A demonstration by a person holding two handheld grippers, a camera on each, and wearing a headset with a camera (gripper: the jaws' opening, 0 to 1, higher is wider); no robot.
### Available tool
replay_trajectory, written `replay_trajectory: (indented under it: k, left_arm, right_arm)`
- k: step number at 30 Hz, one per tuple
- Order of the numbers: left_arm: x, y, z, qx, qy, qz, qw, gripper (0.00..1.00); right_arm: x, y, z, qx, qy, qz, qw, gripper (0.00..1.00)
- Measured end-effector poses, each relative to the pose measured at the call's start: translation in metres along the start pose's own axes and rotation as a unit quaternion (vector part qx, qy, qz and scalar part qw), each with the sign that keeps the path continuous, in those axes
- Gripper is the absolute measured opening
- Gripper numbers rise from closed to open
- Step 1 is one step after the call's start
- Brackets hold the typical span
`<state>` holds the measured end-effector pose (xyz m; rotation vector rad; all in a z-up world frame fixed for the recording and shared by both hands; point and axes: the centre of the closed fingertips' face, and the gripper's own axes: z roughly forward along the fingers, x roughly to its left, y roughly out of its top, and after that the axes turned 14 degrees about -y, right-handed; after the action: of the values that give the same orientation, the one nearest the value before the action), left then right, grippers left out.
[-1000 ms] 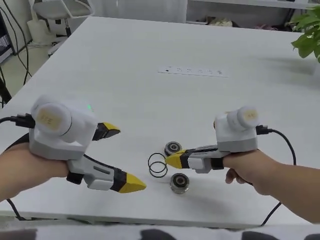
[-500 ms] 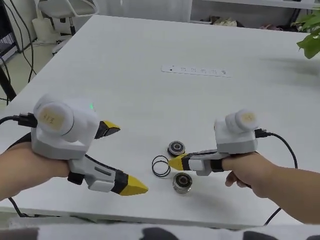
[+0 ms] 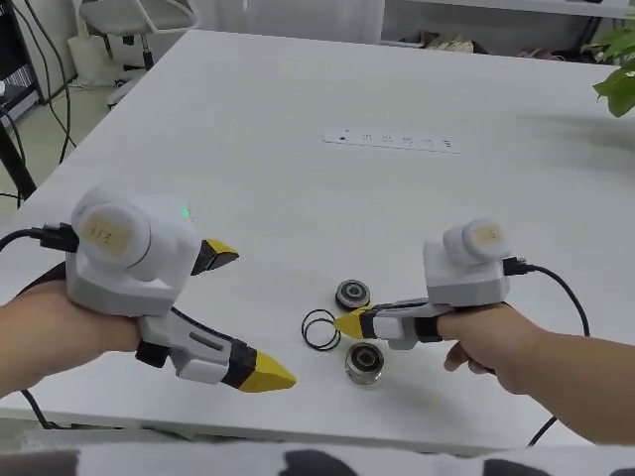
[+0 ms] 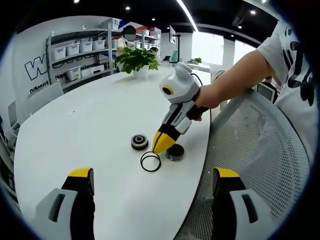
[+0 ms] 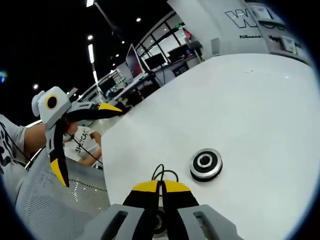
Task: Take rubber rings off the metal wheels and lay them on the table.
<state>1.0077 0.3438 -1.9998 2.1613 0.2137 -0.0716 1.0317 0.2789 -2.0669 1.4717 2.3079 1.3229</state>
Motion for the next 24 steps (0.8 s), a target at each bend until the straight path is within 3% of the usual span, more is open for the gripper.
replay_trajectory:
  k: [18, 24]
  left_arm:
    - [-0.002, 0.000, 0.004, 0.009, -0.007, -0.001, 0.9999, 0.97]
    - [0.000, 0.003, 0.006, 0.010, -0.010, -0.001, 0.9999, 0.96]
  right_arm:
    - [-0.005, -0.004, -0.004, 0.005, -0.010, -0.011, 0.9999, 0.07]
    - [-0.009, 0.002, -0.011, -0.006, -0.012, -0.007, 0.9999, 0.10]
